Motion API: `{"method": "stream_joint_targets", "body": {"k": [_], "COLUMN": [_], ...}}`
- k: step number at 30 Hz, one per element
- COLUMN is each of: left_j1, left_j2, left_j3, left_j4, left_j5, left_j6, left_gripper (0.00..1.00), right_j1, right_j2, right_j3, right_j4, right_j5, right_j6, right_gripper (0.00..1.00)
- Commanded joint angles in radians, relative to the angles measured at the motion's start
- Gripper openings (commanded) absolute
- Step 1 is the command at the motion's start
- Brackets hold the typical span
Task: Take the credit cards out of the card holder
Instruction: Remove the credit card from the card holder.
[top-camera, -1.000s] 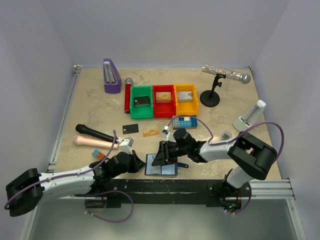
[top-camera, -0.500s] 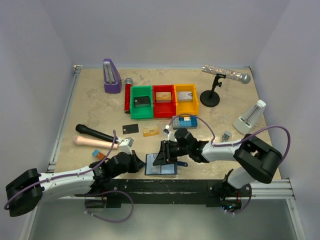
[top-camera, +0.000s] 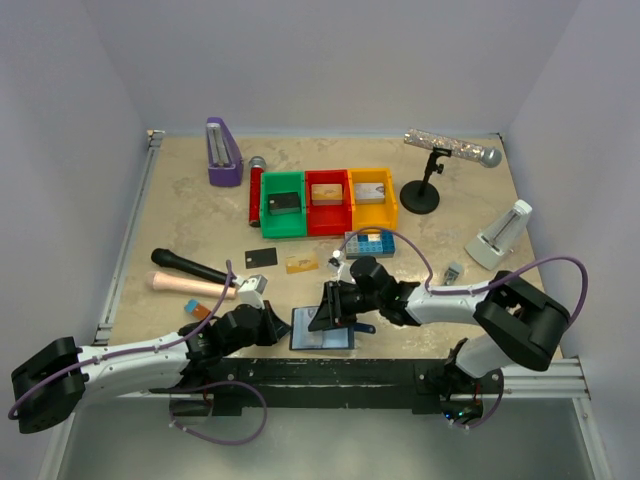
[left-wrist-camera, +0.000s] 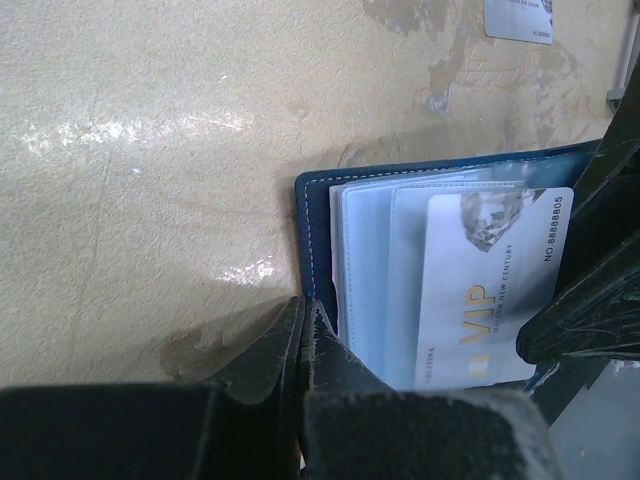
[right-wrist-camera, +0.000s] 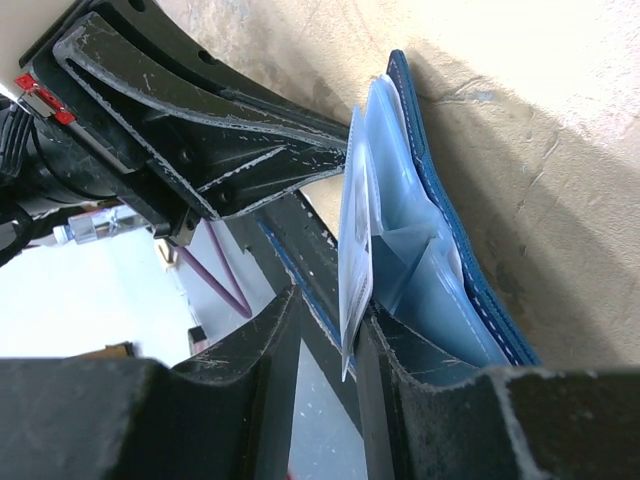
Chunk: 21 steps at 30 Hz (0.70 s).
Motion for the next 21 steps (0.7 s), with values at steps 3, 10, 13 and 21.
{"method": "stream_joint_targets", "body": {"k": [3,10,13,21], "left_j1": [-0.002,-0.002,-0.002,-0.002], "left_j2": [-0.006,-0.022,-0.032,-0.061], "left_j3": [-0.047,-0.062,-0.064,-0.065], "left_j4": [-0.020,-0.030,-0.034,-0.065], "left_j5": [-0.018,-0.021,-0.022,-0.032], "left_j6": [-0.014,-0.020,-0.022,-0.023], "left_gripper": [0.00,0.00,0.00,0.00], "right_j1": [0.003,0.003,0.003,0.002], "right_j2": [-0.047,-0.073,-0.073,-0.078], "right_j3": [0.015,0.015,0.014,0.009], "right_j4": [-0.011,-0.044,-0.044,-0.054], "right_j5": [0.014,0.030,0.031,0.040], "right_j6": [-0.025,-0.036,-0.036,-0.036], "right_gripper": [0.29,0.26,0.24,0.13]}}
